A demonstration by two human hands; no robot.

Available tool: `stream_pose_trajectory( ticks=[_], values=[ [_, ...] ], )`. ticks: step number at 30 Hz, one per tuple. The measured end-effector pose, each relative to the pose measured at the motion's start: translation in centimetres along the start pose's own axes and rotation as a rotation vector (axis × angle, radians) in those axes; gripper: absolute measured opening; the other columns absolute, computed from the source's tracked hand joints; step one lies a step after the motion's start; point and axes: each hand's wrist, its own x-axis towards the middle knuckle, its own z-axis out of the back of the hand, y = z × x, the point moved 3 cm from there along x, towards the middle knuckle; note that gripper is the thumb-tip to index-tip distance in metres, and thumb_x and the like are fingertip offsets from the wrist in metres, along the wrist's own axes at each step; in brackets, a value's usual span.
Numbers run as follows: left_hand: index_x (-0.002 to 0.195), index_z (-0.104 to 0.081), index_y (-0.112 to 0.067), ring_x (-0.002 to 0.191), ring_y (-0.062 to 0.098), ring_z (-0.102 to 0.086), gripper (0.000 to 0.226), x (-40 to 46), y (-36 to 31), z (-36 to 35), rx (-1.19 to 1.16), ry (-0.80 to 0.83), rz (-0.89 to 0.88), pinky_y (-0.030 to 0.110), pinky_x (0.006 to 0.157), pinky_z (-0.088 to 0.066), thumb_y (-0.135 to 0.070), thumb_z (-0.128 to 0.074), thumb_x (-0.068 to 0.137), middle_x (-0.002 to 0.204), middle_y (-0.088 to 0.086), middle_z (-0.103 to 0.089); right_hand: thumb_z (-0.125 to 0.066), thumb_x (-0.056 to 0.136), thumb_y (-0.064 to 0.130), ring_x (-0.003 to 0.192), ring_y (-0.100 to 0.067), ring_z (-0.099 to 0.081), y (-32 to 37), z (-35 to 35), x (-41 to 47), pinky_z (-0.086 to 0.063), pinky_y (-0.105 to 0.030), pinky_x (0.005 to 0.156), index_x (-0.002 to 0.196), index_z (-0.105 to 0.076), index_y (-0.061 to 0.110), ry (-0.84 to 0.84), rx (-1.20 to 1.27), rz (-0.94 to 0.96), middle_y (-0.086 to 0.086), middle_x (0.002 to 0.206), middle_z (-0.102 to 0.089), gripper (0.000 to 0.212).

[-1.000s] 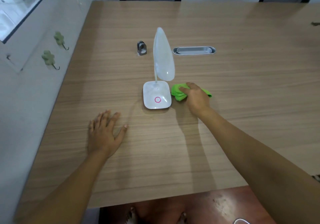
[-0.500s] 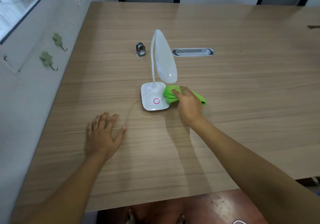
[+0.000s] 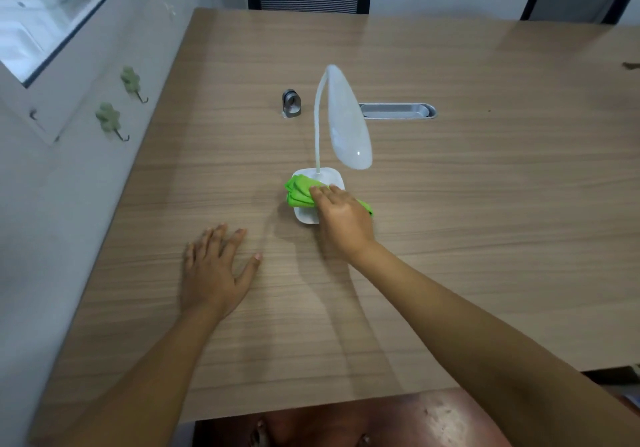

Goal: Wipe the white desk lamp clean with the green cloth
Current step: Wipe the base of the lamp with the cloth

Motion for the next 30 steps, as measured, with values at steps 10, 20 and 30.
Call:
stream_pose_trajectory(
  ticks=[10,20,30],
  values=[
    [0.136,-0.045,-0.034,0.139,0.027,-0.033,0.065,0.0,0.1,-0.2,-0.003,0.009,0.005,0.049,0.113,-0.024,-0.067,-0.030,0.082,0.149,0.005,-0.041,-0.044,0.073,0.064,0.136,-0.037,-0.032,-3.8,-0.5,-1.2,-0.029,-0.050,0.110,0.131,-0.050,0.033,0.296,0.107,-0.069,-0.013,0.149,-0.037,0.066],
    [0.136,-0.046,-0.032,0.139,0.028,-0.033,0.068,0.0,0.1,-0.1,-0.015,0.011,0.008,0.049,0.113,-0.024,-0.067,-0.029,0.081,0.148,0.006,-0.043,-0.063,0.075,0.032,0.117,-0.037,-0.042,-4.0,-0.8,-2.3,-0.040,-0.043,0.103,0.138,-0.031,0.048,0.426,0.076,-0.033,-0.015,0.140,-0.032,0.073],
    [0.135,-0.048,-0.032,0.138,0.028,-0.034,0.066,-0.1,0.0,0.0,-0.019,0.000,0.007,0.049,0.113,-0.024,-0.066,-0.031,0.081,0.147,0.006,-0.044,-0.060,0.081,0.041,0.109,-0.040,-0.047,-3.2,-0.6,-2.0,-0.043,-0.043,0.097,0.137,-0.040,0.040,0.305,0.063,-0.132,-0.016,0.143,-0.036,0.059]
  ],
)
